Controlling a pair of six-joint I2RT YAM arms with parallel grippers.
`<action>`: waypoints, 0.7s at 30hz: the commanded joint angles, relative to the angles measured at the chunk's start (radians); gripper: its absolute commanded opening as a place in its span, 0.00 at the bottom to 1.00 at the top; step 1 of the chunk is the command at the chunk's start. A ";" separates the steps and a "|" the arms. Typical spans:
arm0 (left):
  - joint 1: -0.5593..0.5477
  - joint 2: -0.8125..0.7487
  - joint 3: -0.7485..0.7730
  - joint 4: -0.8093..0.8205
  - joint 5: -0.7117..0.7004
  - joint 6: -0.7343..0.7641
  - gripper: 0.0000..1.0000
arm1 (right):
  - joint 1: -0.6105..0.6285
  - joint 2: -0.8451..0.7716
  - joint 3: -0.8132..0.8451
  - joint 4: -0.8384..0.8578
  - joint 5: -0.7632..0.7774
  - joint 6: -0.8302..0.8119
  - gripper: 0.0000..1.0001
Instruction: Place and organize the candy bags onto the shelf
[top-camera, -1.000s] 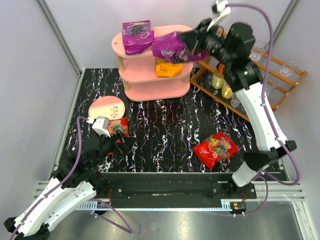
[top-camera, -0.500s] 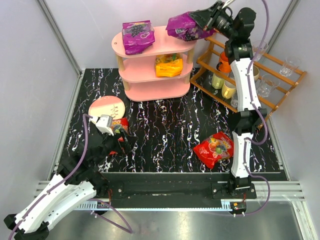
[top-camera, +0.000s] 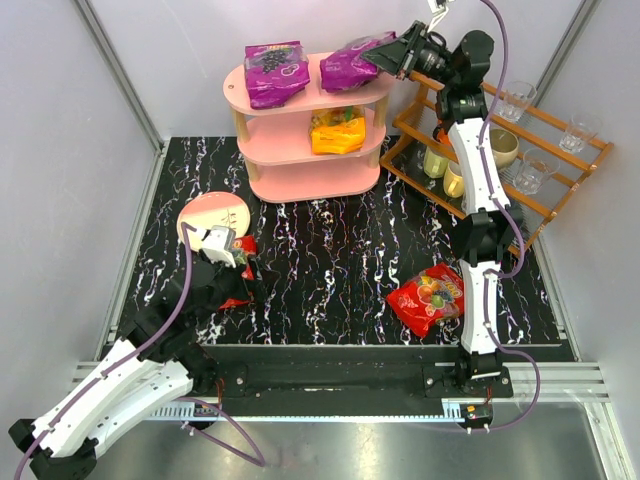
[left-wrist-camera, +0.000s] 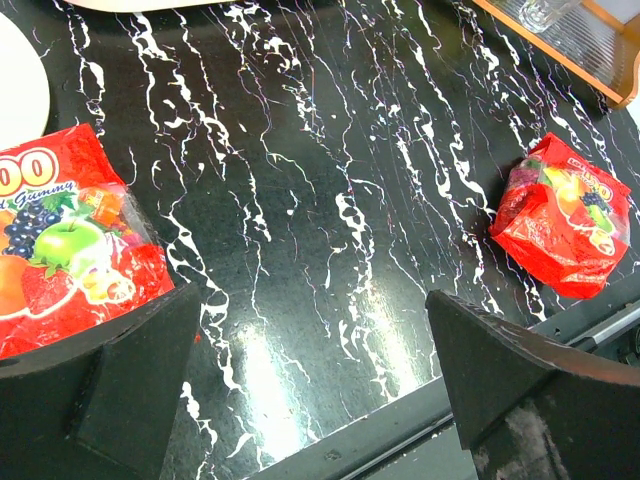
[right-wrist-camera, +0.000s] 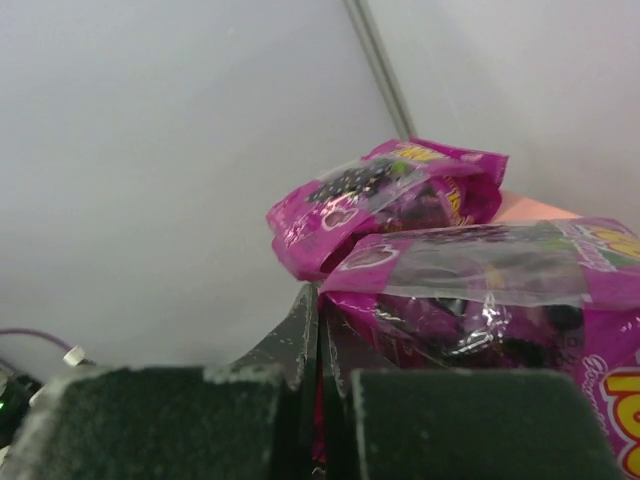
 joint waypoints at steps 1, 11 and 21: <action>0.005 0.001 0.018 0.065 -0.011 0.019 0.99 | 0.001 -0.041 -0.049 0.201 -0.144 0.113 0.00; 0.005 -0.006 0.012 0.057 -0.011 0.018 0.99 | -0.090 -0.044 -0.198 0.209 -0.179 0.217 0.00; 0.005 0.005 0.017 0.065 -0.006 0.016 0.99 | -0.105 -0.062 -0.149 -0.113 -0.095 0.007 0.19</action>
